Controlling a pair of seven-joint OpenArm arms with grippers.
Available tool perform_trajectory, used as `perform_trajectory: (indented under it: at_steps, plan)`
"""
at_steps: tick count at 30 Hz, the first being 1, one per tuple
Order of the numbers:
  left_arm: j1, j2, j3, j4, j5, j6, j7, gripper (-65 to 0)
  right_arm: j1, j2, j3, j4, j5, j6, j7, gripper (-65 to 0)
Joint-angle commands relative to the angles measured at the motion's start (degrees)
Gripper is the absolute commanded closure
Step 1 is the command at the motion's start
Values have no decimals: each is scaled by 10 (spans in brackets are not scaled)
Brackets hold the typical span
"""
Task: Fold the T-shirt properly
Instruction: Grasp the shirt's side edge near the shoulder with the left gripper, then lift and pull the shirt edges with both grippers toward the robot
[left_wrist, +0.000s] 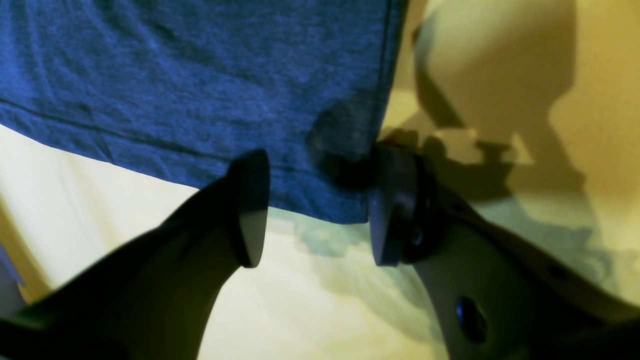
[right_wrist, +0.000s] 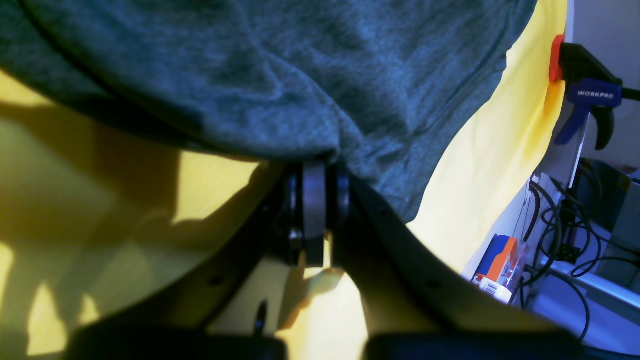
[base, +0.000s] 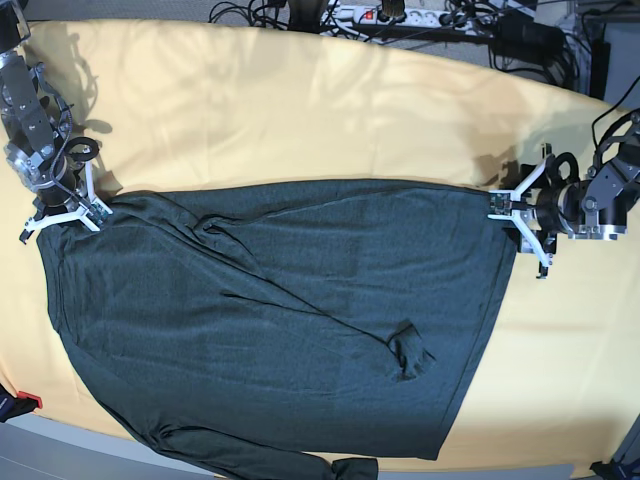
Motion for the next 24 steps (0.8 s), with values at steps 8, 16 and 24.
perform_trajectory:
  at_steps: [8, 16, 24]
  plan:
    - [-11, 28, -7, -43, 9, 0, -10, -327, 5, 12, 4, 3, 2, 0, -6, 0]
    - [-18, 68, -7, -71, 0, 0, -10, -327, 5, 12, 4, 3, 2, 0, -7, 0]
    - [-42, 68, -7, -70, -17, 0, 5, -272, 5, 12, 4, 3, 2, -1, -6, 0]
